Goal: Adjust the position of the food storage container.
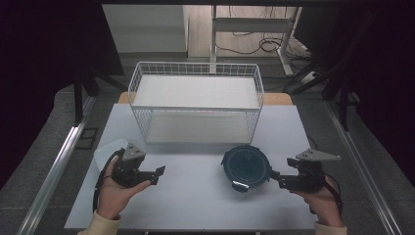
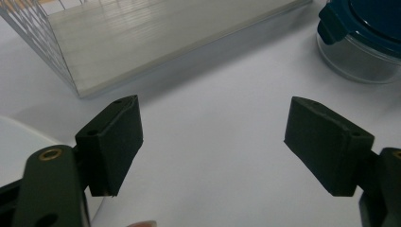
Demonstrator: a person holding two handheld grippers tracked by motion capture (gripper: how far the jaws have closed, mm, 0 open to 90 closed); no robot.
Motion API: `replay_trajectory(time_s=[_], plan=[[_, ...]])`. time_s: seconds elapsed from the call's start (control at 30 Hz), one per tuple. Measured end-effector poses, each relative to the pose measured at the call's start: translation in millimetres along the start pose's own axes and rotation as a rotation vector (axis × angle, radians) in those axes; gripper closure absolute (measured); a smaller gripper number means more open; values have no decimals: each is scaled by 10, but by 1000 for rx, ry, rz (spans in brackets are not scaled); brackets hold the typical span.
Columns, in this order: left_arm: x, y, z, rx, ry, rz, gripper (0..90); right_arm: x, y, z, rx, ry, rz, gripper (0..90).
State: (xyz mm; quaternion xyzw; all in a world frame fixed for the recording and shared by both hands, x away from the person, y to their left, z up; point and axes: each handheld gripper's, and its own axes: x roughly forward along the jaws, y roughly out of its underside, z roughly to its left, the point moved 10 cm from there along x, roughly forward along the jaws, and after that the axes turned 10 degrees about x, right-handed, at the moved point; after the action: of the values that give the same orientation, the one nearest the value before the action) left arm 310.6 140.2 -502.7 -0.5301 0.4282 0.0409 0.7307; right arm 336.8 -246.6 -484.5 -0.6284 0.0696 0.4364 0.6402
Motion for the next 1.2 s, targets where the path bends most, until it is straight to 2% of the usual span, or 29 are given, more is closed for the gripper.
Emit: replay_trajectory(time_s=[0.2,0.37,0.5,0.77,0.87,1.13,1.2], plan=[[1,17,-7,5,1,8,192,26,-32,-2,-2,-6,1,228],[-33,47,-6,-1,15,0,191,76,-70,54,-16,-7,12,256],[-53,64,-36,14,22,4,191,67,-74,69,-13,1,20,270],[-31,43,-39,14,20,12,190,54,-83,-21,15,11,17,290],[22,31,-55,23,32,21,188,71,-19,-79,33,27,32,293],[3,-4,-29,6,38,12,174,23,12,-88,32,46,38,305],[0,-6,-32,13,45,11,172,17,7,-94,37,53,38,312]])
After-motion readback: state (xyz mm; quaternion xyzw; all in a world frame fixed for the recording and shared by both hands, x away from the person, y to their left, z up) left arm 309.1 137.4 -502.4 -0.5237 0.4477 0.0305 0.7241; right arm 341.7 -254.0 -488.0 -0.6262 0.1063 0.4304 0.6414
